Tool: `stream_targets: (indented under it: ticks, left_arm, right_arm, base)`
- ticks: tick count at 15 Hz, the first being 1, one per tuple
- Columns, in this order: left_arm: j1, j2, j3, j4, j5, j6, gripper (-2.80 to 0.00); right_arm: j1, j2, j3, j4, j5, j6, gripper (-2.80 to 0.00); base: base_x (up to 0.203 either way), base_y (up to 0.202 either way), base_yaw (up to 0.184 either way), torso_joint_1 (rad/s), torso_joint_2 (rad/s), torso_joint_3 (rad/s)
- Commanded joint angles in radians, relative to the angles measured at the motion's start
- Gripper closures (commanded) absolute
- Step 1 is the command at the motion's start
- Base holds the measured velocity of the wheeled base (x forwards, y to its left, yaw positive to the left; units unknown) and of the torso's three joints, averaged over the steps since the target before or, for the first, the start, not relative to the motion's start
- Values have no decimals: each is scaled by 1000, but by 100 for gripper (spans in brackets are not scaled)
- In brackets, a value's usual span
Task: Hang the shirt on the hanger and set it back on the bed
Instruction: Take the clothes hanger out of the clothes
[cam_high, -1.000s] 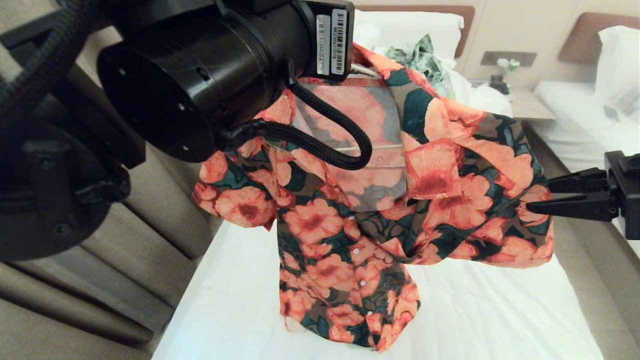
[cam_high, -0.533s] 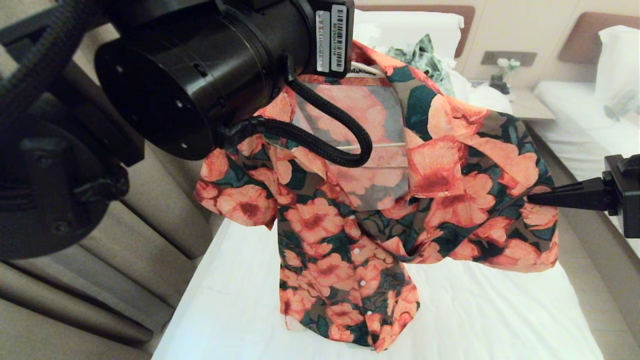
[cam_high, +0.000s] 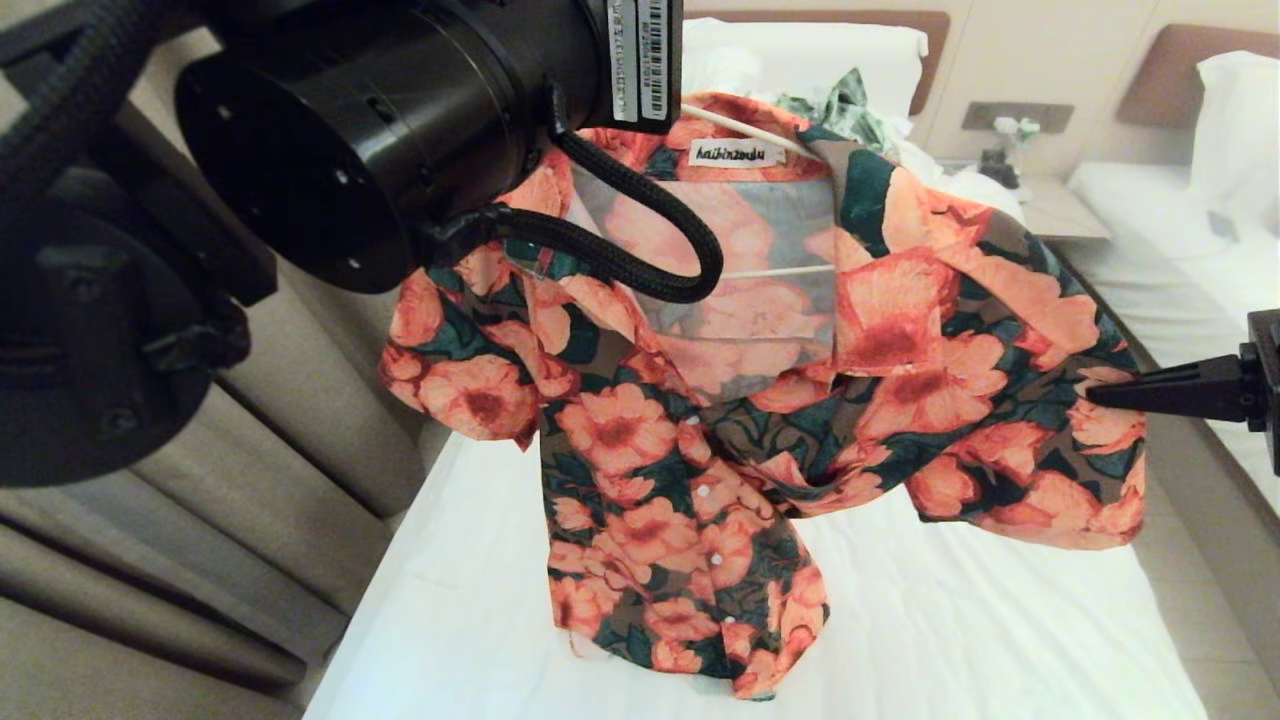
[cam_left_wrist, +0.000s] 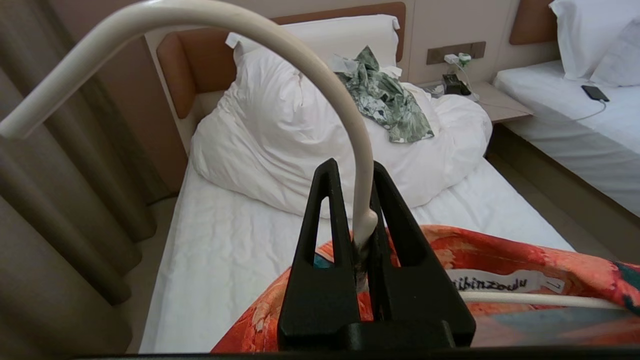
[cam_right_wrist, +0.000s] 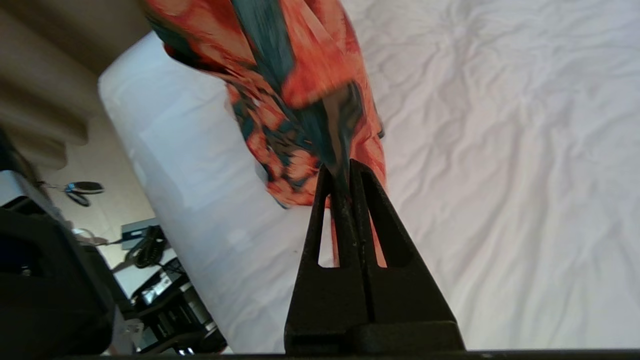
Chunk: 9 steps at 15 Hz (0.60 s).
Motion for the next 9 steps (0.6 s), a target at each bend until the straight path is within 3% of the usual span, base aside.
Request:
stream_targets:
  ticks: [1, 9]
  left_arm:
    - [2, 2, -6, -3, 4, 2, 0]
    - [25, -2, -7, -3, 4, 2, 0]
  right_arm:
    - [-19, -2, 5, 1, 7, -11, 0]
    - [-64, 0, 5, -3, 10, -23, 0]
  base:
    - [0, 0, 0, 0, 0, 0]
    - [0, 0, 0, 0, 0, 0]
